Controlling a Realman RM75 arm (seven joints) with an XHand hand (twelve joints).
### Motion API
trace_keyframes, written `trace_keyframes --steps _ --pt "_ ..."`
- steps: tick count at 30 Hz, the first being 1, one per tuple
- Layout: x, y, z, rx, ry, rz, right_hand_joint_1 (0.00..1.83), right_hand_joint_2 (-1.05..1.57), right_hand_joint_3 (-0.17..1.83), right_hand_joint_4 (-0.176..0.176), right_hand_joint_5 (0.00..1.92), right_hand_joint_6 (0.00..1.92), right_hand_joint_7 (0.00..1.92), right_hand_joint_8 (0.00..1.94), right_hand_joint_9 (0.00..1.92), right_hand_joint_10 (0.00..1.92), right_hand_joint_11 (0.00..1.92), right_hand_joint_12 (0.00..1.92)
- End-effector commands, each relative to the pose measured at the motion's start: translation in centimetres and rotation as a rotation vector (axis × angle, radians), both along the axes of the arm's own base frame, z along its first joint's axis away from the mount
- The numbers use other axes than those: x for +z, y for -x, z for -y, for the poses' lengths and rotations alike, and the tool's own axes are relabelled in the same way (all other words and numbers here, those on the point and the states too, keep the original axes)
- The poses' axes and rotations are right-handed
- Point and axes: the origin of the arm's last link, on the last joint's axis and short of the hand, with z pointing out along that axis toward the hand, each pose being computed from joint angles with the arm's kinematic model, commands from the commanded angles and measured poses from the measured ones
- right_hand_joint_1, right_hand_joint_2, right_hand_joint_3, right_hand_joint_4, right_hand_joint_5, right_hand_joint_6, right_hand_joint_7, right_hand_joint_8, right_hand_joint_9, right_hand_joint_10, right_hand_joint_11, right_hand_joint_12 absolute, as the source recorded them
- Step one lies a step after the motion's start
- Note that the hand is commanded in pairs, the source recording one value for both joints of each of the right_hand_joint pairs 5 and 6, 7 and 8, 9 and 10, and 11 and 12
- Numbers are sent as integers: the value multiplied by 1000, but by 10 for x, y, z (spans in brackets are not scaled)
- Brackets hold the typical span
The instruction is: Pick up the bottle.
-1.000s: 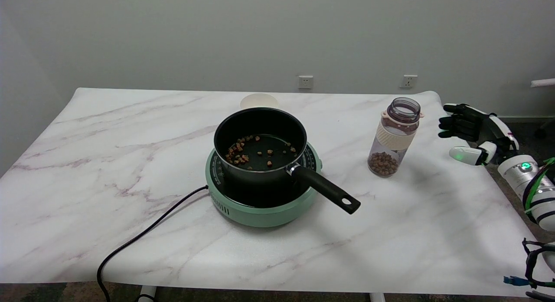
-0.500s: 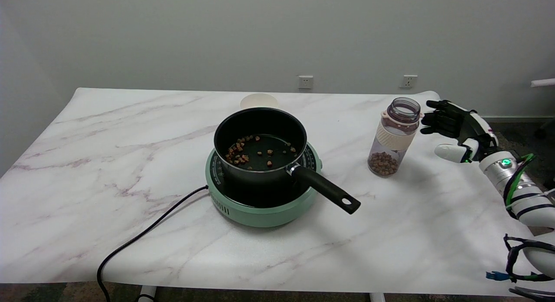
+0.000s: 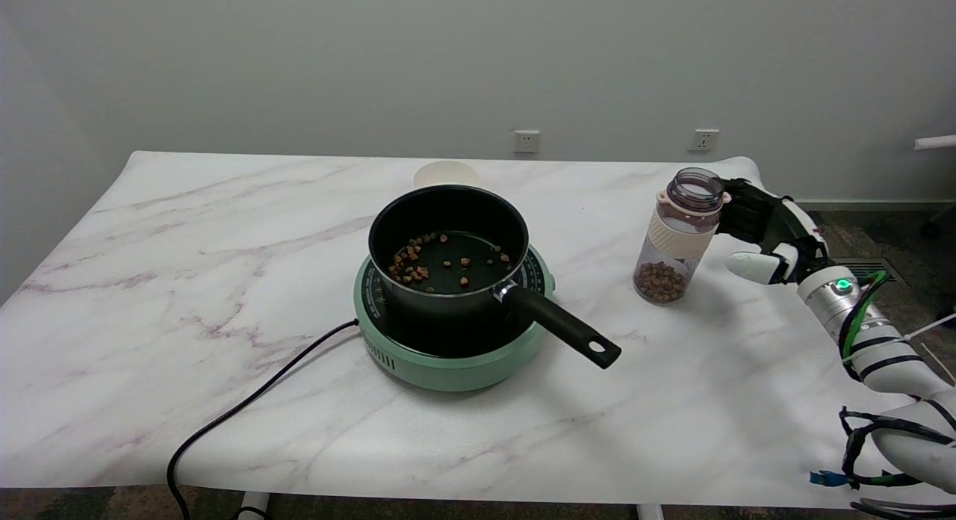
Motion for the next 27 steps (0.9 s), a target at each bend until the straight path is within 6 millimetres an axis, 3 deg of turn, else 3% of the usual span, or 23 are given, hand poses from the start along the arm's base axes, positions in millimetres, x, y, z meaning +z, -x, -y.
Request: trace_keyframes --steps 1,27 --pt "-25 10 12 14 -39 58 1178 -674 1149 0 450 450 644 644 627 627 730 730" --pt "-49 9 36 47 -102 94 1180 -647 1116 0 444 444 635 635 619 619 723 723"
